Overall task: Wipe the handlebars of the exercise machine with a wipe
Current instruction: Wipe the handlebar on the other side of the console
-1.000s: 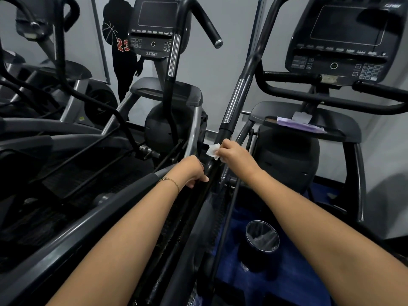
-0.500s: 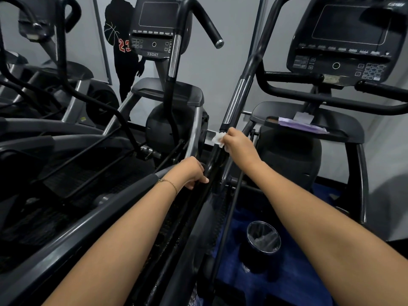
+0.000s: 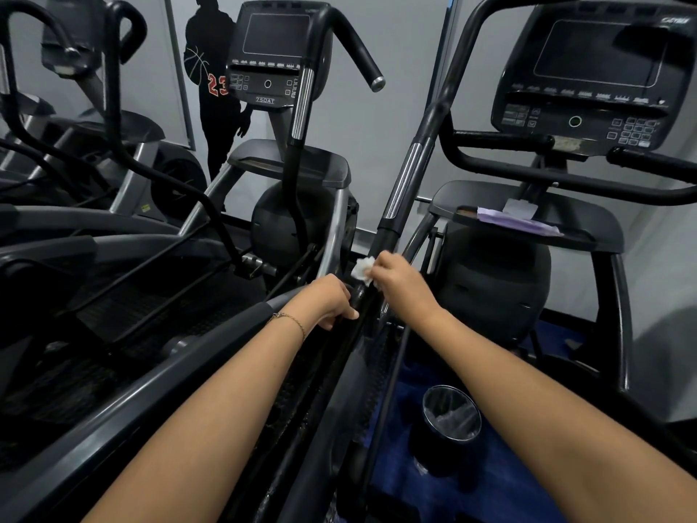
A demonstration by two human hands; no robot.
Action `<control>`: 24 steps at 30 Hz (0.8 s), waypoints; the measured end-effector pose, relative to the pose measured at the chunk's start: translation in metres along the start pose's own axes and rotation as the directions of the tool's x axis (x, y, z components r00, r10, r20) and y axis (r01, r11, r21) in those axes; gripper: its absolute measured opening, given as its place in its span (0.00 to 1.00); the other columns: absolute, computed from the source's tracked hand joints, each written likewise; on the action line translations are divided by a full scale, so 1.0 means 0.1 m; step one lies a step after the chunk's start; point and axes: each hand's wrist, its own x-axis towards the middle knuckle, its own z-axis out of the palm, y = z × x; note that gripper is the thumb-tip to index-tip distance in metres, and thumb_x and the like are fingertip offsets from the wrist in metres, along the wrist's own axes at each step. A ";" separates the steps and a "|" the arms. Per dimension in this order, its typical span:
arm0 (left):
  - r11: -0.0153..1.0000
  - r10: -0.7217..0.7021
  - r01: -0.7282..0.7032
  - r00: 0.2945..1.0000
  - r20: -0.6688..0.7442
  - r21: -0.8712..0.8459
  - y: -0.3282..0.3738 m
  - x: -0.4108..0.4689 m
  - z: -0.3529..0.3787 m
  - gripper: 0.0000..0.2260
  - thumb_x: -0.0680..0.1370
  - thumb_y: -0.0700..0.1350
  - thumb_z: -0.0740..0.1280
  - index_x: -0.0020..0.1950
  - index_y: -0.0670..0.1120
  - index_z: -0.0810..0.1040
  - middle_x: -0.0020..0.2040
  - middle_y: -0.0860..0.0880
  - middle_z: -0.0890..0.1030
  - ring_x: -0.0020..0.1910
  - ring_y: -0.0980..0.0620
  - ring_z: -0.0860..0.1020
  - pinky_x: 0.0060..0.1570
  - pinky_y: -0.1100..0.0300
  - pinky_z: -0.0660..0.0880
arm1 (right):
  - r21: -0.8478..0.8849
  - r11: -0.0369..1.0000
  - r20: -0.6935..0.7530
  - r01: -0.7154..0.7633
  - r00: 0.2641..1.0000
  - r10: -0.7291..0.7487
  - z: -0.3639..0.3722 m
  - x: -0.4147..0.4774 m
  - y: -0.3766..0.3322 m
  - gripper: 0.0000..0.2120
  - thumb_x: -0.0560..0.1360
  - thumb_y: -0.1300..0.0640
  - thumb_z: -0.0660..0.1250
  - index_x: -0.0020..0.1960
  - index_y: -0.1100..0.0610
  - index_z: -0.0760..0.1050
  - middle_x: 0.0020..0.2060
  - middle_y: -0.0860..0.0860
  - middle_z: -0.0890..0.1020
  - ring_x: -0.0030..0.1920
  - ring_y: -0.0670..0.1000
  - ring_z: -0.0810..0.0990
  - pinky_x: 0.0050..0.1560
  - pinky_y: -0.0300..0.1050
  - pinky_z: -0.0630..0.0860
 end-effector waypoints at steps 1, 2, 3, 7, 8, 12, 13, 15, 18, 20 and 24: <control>1.000 0.002 -0.002 1.000 -0.003 -0.011 0.00 0.00 0.00 0.06 0.75 0.42 0.70 0.45 0.47 0.73 0.50 0.42 0.77 0.45 0.47 0.76 0.54 0.51 0.77 | -0.008 0.998 0.055 0.069 0.996 -0.068 -0.02 -0.04 0.00 0.10 0.62 0.71 0.74 0.41 0.63 0.78 0.37 0.56 0.75 0.36 0.56 0.75 0.28 0.42 0.69; 1.000 0.008 -0.008 1.000 -0.004 -0.008 -0.01 0.01 0.00 0.06 0.75 0.42 0.70 0.45 0.47 0.73 0.50 0.42 0.78 0.44 0.47 0.76 0.53 0.52 0.77 | -0.010 0.993 0.103 0.120 0.988 -0.119 -0.06 -0.03 0.03 0.10 0.62 0.71 0.74 0.41 0.62 0.78 0.37 0.55 0.75 0.37 0.56 0.75 0.28 0.43 0.70; 1.000 0.018 -0.018 1.000 -0.009 0.001 -0.01 0.00 0.01 0.07 0.75 0.42 0.70 0.42 0.47 0.72 0.47 0.43 0.78 0.44 0.47 0.76 0.53 0.52 0.77 | -0.031 0.991 0.129 0.129 0.984 -0.124 -0.11 0.02 0.06 0.09 0.63 0.70 0.73 0.41 0.62 0.78 0.38 0.55 0.75 0.37 0.56 0.75 0.29 0.44 0.71; 1.000 0.012 -0.012 1.000 0.001 -0.024 0.00 0.00 0.01 0.05 0.75 0.42 0.70 0.43 0.45 0.74 0.45 0.44 0.78 0.46 0.46 0.77 0.53 0.52 0.77 | 0.078 0.987 -0.017 -0.139 0.990 0.140 -0.09 0.10 0.06 0.02 0.71 0.66 0.67 0.44 0.64 0.77 0.37 0.52 0.72 0.38 0.50 0.70 0.35 0.47 0.70; 0.999 0.012 -0.012 1.000 -0.001 -0.048 -0.01 0.00 0.02 0.08 0.75 0.41 0.70 0.53 0.43 0.76 0.51 0.42 0.79 0.47 0.45 0.78 0.52 0.51 0.77 | 0.094 0.985 -0.021 -0.143 0.989 0.145 -0.07 0.09 0.02 0.02 0.72 0.66 0.66 0.44 0.65 0.76 0.37 0.53 0.71 0.38 0.51 0.70 0.36 0.49 0.71; 0.990 -0.007 0.019 0.996 0.086 -0.139 -0.02 -0.02 -0.06 0.17 0.76 0.38 0.69 0.64 0.41 0.72 0.54 0.39 0.78 0.33 0.50 0.74 0.36 0.58 0.76 | 0.161 0.971 0.116 -0.177 0.980 0.160 -0.22 0.19 0.08 0.06 0.73 0.65 0.67 0.48 0.62 0.81 0.44 0.55 0.75 0.45 0.54 0.76 0.47 0.48 0.74; 0.977 -0.019 0.039 0.995 0.097 -0.208 0.00 -0.01 -0.11 0.13 0.76 0.38 0.67 0.61 0.41 0.73 0.50 0.40 0.78 0.32 0.53 0.72 0.33 0.61 0.74 | 0.227 0.945 0.097 -0.234 0.971 0.217 -0.32 0.27 0.12 0.07 0.74 0.65 0.66 0.48 0.61 0.82 0.45 0.54 0.75 0.46 0.54 0.76 0.48 0.45 0.73; 0.900 -0.004 0.008 1.000 0.011 -0.436 0.03 0.03 -0.22 0.07 0.78 0.41 0.65 0.54 0.39 0.75 0.41 0.44 0.75 0.31 0.54 0.72 0.30 0.64 0.73 | 0.390 0.867 0.001 -0.311 0.941 0.338 -0.51 0.41 0.15 0.07 0.73 0.65 0.67 0.50 0.59 0.81 0.44 0.52 0.75 0.45 0.51 0.76 0.48 0.39 0.72; 0.613 0.084 -0.146 0.989 -0.120 -0.776 0.13 0.16 -0.36 0.16 0.78 0.50 0.64 0.56 0.36 0.75 0.43 0.46 0.78 0.42 0.50 0.78 0.41 0.59 0.78 | 0.550 0.783 -0.032 -0.290 0.930 0.367 -0.69 0.53 0.08 0.12 0.72 0.64 0.69 0.55 0.56 0.76 0.43 0.48 0.75 0.40 0.44 0.75 0.41 0.27 0.72; 0.464 0.179 -0.202 0.975 -0.132 -0.863 0.24 0.15 -0.39 0.13 0.78 0.50 0.65 0.51 0.40 0.77 0.43 0.47 0.80 0.42 0.51 0.79 0.42 0.59 0.77 | 0.582 0.769 -0.032 -0.267 0.936 0.349 -0.71 0.59 0.00 0.14 0.72 0.65 0.70 0.56 0.55 0.74 0.43 0.46 0.76 0.39 0.43 0.76 0.41 0.27 0.73; 0.371 0.204 -0.352 0.934 -0.294 -0.859 0.33 0.25 -0.39 0.04 0.78 0.40 0.65 0.49 0.40 0.78 0.43 0.44 0.80 0.42 0.50 0.79 0.39 0.62 0.79 | 0.611 0.755 0.022 -0.237 0.959 0.283 -0.68 0.65 -0.06 0.15 0.71 0.64 0.71 0.56 0.56 0.75 0.47 0.50 0.76 0.43 0.48 0.78 0.46 0.40 0.77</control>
